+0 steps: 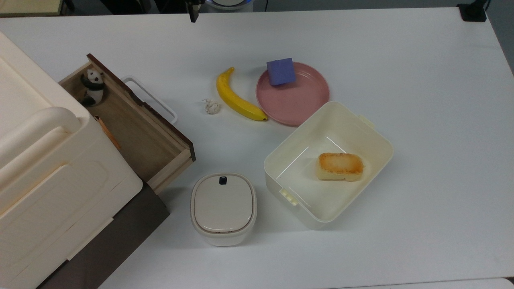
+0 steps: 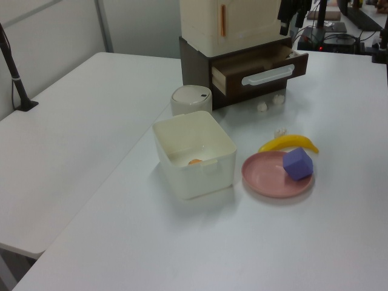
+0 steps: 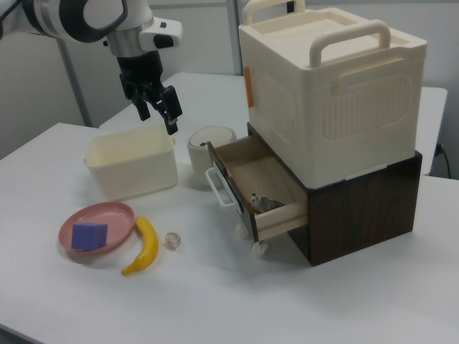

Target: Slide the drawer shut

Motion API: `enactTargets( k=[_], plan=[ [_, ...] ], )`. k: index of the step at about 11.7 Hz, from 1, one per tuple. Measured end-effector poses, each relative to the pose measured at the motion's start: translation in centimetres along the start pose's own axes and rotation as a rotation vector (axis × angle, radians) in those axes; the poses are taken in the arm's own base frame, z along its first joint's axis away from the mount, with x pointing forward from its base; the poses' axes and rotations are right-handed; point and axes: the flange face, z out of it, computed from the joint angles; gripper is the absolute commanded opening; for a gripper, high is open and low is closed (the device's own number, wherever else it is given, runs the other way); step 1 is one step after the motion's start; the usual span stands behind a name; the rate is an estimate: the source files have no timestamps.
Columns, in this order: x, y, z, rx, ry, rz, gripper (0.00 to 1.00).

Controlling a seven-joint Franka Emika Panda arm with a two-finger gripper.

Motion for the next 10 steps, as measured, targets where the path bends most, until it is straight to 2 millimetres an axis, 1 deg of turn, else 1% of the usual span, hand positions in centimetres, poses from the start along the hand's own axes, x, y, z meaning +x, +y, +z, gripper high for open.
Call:
enactTargets(
  k=[1,3,10],
  plan=[
    [0.0,0.0,0.0,0.0,0.0,0.0,1.0],
    [-0.05,0.03,0.19,-0.001,-0.005,0.107,1.0],
    [-0.09,0.28,0.66,-0.004,-0.015,0.144,1.0]
  ],
)
